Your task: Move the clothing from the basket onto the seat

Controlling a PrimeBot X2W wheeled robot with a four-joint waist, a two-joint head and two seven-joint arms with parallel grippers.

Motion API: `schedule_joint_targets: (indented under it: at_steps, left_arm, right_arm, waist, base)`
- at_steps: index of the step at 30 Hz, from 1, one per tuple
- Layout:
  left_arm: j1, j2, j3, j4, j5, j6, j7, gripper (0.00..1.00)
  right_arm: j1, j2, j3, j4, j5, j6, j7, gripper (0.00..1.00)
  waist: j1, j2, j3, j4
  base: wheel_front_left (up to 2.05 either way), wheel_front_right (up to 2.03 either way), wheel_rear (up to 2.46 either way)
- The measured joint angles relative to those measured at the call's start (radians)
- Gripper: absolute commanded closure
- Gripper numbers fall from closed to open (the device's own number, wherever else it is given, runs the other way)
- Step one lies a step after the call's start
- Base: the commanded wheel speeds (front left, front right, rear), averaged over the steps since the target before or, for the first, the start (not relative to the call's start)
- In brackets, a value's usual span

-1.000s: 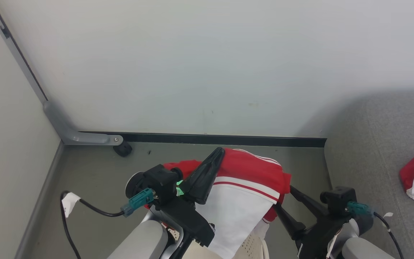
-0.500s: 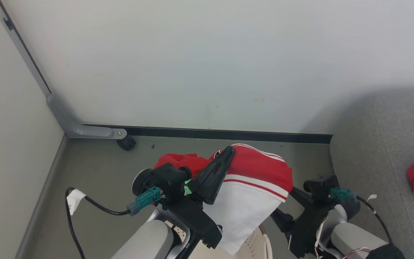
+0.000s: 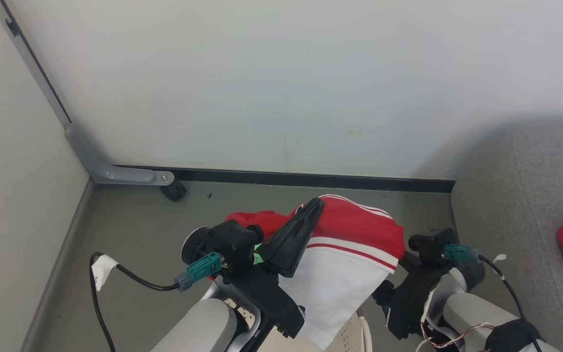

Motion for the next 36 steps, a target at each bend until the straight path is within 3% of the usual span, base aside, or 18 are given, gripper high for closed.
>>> schedule_joint_targets:
  at_steps: [1, 3, 4, 18, 19, 20, 21, 22, 23, 24, 36]
  left_arm:
    - [0.0, 0.0, 0.0, -0.001, 0.0, 0.0, 0.002, 1.0]
    - [0.0, 0.0, 0.0, -0.003, -0.001, 0.0, 0.003, 1.0]
    - [0.0, 0.0, 0.0, -0.004, -0.002, 0.0, 0.006, 1.0]
    - [0.02, 0.015, 0.008, 0.002, -0.008, 0.018, 0.025, 1.0]
    - [0.02, 0.016, 0.01, 0.002, -0.009, 0.019, 0.025, 0.91]
    - [0.02, 0.017, 0.012, 0.003, -0.009, 0.019, 0.025, 0.72]
    - [0.02, 0.02, 0.015, 0.003, -0.009, 0.022, 0.025, 0.6]
    - [0.021, 0.024, 0.018, 0.003, -0.009, 0.027, 0.025, 0.51]
    - [0.023, 0.027, 0.02, 0.003, -0.009, 0.028, 0.025, 0.12]
    - [0.025, 0.032, 0.022, 0.004, -0.009, 0.028, 0.025, 0.0]
    - [0.062, 0.045, 0.026, -0.003, -0.013, 0.045, 0.026, 0.0]
  right_arm:
    - [-0.008, 0.004, 0.008, 0.001, 0.003, 0.0, -0.001, 0.04]
    - [-0.021, 0.01, 0.023, 0.003, 0.008, 0.0, -0.003, 0.64]
    - [-0.027, 0.012, 0.03, 0.005, 0.012, 0.0, -0.009, 1.0]
    - [-0.051, 0.009, 0.056, 0.009, 0.067, 0.0, -0.064, 1.0]
    - [-0.051, 0.007, 0.053, 0.007, 0.07, 0.0, -0.064, 1.0]
    - [-0.051, 0.004, 0.052, 0.004, 0.073, 0.0, -0.064, 1.0]
    - [-0.051, 0.001, 0.052, 0.002, 0.074, 0.0, -0.068, 1.0]
    - [-0.051, -0.001, 0.052, 0.0, 0.075, 0.0, -0.071, 1.0]
    - [-0.051, -0.001, 0.051, -0.003, 0.076, 0.0, -0.071, 1.0]
    - [-0.051, -0.003, 0.049, -0.006, 0.079, 0.0, -0.072, 1.0]
    - [-0.051, -0.068, -0.063, -0.078, 0.097, 0.0, -0.072, 1.0]
  waist:
    - [0.0, 0.0, 0.0, 0.0]
    - [0.0, 0.0, 0.001, 0.001]
    - [0.0, 0.0, 0.002, 0.001]
    - [0.0, 0.0, -0.002, -0.008]
    - [0.0, 0.0, -0.003, -0.01]
    - [0.0, 0.0, -0.004, -0.012]
    - [0.0, 0.0, -0.004, -0.015]
    - [0.0, 0.0, -0.005, -0.018]
    - [0.0, 0.0001, -0.006, -0.022]
    - [0.0, 0.0, -0.007, -0.026]
    - [0.0, 0.0, -0.02, -0.087]
  base:
    - [0.0, 0.0, 0.0]
    - [0.0, 0.0, 0.0]
    - [0.0, 0.0, 0.0]
    - [0.0, 0.0, 0.0]
    - [0.0, 0.0, 0.0]
    - [0.0, 0.0, 0.0]
    - [0.0, 0.0, 0.0]
    - [0.0, 0.0, 0.0]
    - [0.0, 0.0, 0.0]
    - [0.0, 0.0, 0.0]
    - [0.0, 0.0, 0.0]
